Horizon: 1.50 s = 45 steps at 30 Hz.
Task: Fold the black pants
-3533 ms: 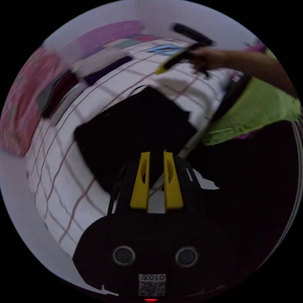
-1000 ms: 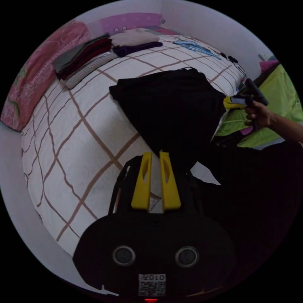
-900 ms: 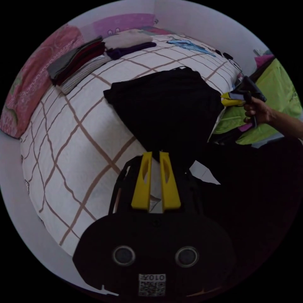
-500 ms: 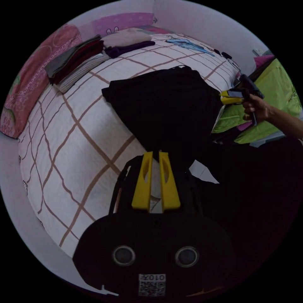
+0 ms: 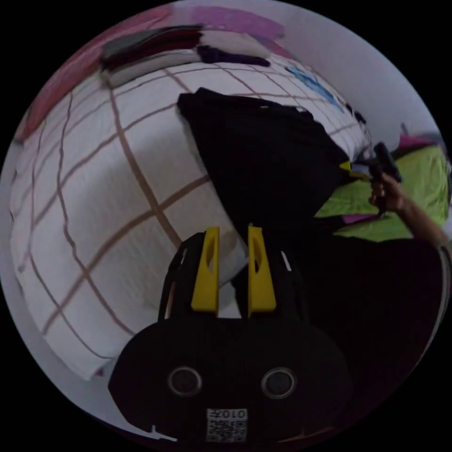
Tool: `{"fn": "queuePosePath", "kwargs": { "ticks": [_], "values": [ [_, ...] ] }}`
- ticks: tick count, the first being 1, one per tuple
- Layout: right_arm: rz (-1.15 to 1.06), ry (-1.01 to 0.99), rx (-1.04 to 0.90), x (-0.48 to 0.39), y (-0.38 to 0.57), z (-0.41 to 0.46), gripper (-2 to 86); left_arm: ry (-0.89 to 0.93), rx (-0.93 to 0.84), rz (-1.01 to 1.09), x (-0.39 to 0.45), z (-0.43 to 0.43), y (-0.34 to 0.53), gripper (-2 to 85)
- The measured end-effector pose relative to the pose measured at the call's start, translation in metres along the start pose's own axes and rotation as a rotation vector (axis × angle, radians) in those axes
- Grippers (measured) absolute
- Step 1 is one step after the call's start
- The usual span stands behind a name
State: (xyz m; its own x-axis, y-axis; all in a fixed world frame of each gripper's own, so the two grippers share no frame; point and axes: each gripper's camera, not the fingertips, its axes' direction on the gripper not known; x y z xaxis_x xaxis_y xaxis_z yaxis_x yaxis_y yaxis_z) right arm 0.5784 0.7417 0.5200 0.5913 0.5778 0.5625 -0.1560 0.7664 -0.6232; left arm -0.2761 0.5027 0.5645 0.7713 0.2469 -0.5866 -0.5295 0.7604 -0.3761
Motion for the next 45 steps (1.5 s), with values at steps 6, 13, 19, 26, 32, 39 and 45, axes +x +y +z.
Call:
{"fn": "queuePosePath", "kwargs": {
  "ticks": [6,13,19,26,32,39,45],
  "values": [
    [-0.08,0.04,-0.034,-0.019,-0.003,0.001,5.4,0.215,0.031,-0.143,-0.039,0.019,0.019,10.0],
    [-0.16,0.042,-0.037,-0.037,-0.004,0.001,5.3,0.343,-0.022,-0.262,-0.074,0.056,0.042,10.8],
    [-0.201,0.025,-0.047,-0.048,-0.005,-0.002,5.2,0.419,-0.029,-0.382,-0.11,0.078,0.056,11.7],
    [-0.23,0.005,-0.05,-0.055,-0.009,-0.002,5.3,0.503,-0.004,-0.422,-0.14,0.095,0.077,13.9],
    [-0.225,-0.055,-0.035,-0.06,-0.021,-0.005,5.2,0.552,-0.024,-0.484,-0.166,0.109,0.087,14.7],
    [-0.259,-0.088,-0.026,-0.076,-0.042,-0.006,5.2,0.574,-0.118,-0.46,-0.18,0.119,0.09,14.4],
    [-0.262,-0.089,-0.042,-0.077,-0.055,-0.008,5.3,0.6,-0.093,-0.494,-0.193,0.128,0.095,13.9]
  ]
}}
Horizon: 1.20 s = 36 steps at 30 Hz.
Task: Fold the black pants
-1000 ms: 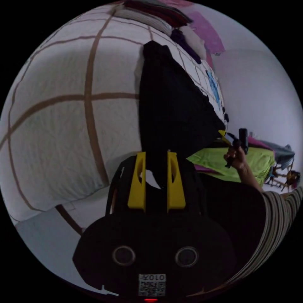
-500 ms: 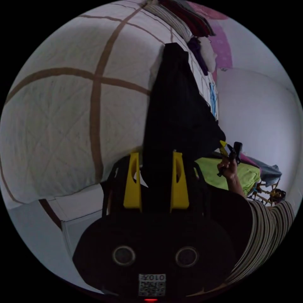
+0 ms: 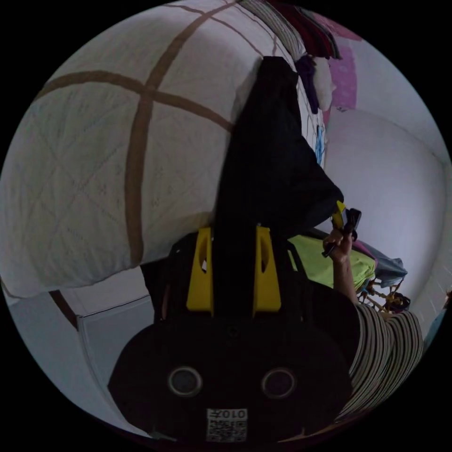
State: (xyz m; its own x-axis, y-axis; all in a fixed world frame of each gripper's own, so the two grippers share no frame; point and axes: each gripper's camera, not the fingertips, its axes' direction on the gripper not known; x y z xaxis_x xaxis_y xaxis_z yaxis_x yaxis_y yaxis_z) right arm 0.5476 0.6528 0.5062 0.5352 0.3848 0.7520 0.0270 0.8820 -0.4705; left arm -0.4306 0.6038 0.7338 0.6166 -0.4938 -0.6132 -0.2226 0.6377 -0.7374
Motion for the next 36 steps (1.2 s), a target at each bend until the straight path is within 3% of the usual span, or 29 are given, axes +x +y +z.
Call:
{"fn": "queuePosePath", "kwargs": {
  "ticks": [11,18,36],
  "values": [
    [0.03,-0.022,0.014,0.008,-0.026,-0.012,5.3,0.186,-0.014,0.004,-0.019,-0.011,-0.001,5.2],
    [0.166,0.119,-0.079,0.041,-0.018,-0.011,5.3,0.173,-0.027,0.106,-0.012,-0.036,-0.003,0.8],
    [0.182,0.029,-0.029,0.091,-0.071,-0.021,7.8,0.133,-0.069,0.104,0.011,-0.074,-0.03,0.8]
  ]
}}
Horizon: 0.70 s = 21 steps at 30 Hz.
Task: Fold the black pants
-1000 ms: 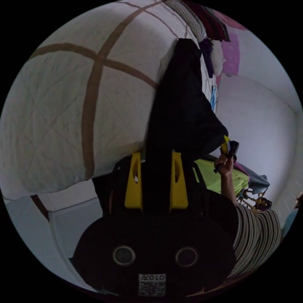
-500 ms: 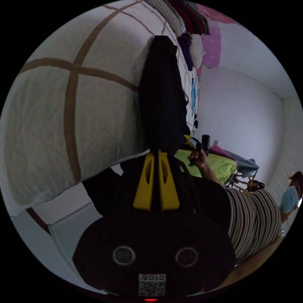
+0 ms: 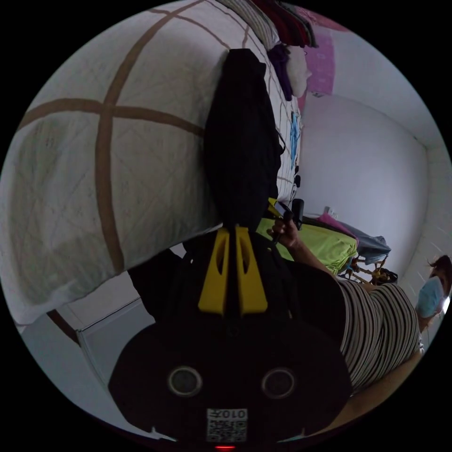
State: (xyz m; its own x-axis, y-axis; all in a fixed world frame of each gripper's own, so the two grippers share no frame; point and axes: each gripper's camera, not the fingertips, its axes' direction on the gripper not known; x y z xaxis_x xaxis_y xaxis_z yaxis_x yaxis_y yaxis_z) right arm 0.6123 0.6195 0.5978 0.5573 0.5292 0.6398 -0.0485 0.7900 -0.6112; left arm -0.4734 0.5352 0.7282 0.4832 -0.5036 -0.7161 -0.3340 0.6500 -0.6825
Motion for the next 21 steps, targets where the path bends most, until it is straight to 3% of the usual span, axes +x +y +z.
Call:
{"fn": "queuePosePath", "kwargs": {
  "ticks": [11,21],
  "values": [
    [-0.033,-0.175,-0.056,-0.033,-0.065,-0.062,5.4,0.081,0.117,0.131,0.065,-0.042,-0.023,1.0],
    [-0.176,-0.139,-0.058,-0.084,-0.129,-0.131,5.2,0.095,0.215,0.254,0.144,-0.096,-0.056,1.2]
  ]
}}
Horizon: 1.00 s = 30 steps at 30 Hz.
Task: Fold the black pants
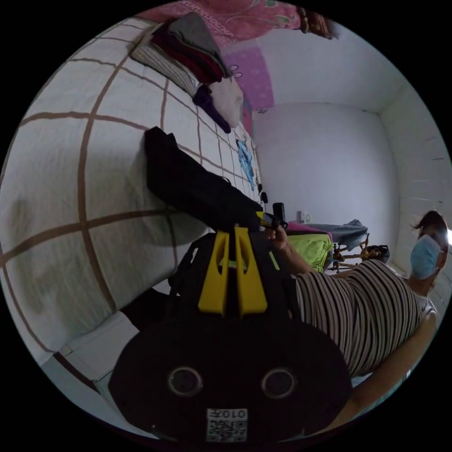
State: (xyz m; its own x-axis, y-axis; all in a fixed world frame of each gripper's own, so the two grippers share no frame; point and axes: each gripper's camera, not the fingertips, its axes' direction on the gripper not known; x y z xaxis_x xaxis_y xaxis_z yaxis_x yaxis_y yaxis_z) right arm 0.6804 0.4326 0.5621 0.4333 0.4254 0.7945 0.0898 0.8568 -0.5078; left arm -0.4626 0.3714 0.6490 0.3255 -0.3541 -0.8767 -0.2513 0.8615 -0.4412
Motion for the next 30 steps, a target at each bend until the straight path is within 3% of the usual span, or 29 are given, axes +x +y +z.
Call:
{"fn": "queuePosePath", "kwargs": {
  "ticks": [7,16,25,30],
  "values": [
    [0.009,0.016,-0.006,-0.01,-0.038,-0.033,5.3,-0.015,0.035,-0.01,0.033,0.009,-0.035,1.3],
    [-0.201,0.084,0.03,-0.074,-0.127,-0.139,5.3,-0.085,0.047,0.216,0.16,0.017,-0.154,1.4],
    [-0.313,0.188,0.097,-0.094,-0.275,-0.267,5.4,-0.107,0.055,0.415,0.264,0.072,-0.36,1.6],
    [-0.487,0.228,0.213,-0.133,-0.374,-0.348,5.4,-0.14,0.167,0.594,0.355,0.077,-0.497,1.6]
  ]
}}
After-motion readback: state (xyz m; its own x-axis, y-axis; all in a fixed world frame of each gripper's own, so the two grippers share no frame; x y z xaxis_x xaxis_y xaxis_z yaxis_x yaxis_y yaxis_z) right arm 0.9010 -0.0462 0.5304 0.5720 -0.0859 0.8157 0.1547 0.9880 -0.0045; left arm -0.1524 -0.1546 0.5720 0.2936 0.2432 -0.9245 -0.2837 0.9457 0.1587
